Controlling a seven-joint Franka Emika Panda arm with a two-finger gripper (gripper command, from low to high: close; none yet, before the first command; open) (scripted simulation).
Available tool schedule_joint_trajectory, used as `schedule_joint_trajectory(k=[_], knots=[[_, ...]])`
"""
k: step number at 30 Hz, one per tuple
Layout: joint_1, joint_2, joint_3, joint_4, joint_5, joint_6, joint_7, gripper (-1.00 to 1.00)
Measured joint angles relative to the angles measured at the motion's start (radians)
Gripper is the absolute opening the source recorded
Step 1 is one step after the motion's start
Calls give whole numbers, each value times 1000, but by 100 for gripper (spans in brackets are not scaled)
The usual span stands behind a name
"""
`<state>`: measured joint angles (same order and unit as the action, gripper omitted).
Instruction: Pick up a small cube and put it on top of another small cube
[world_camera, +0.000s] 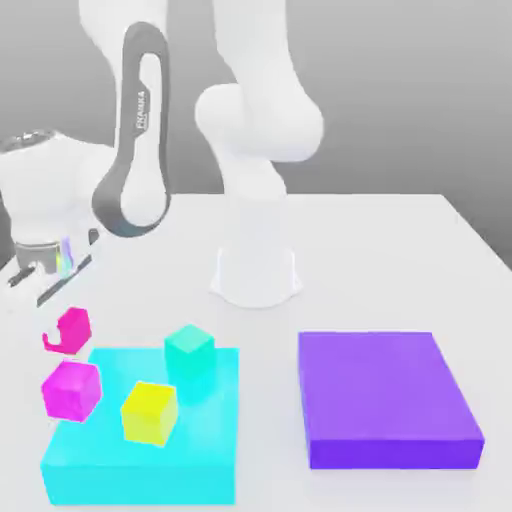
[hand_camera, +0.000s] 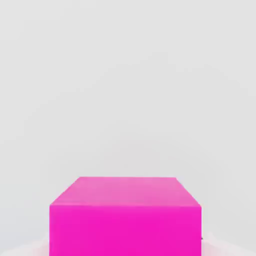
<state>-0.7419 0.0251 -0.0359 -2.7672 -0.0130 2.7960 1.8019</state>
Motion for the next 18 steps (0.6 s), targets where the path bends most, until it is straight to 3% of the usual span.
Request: schedule_joint_trajectory(k=[9, 15, 16, 18], knots=[[285, -125, 184, 212, 30, -336, 384, -100], [298, 0, 195, 204, 0, -206, 444, -100], [299, 14, 196, 201, -2, -189, 445, 100], [299, 14, 196, 201, -2, -189, 445, 100]])
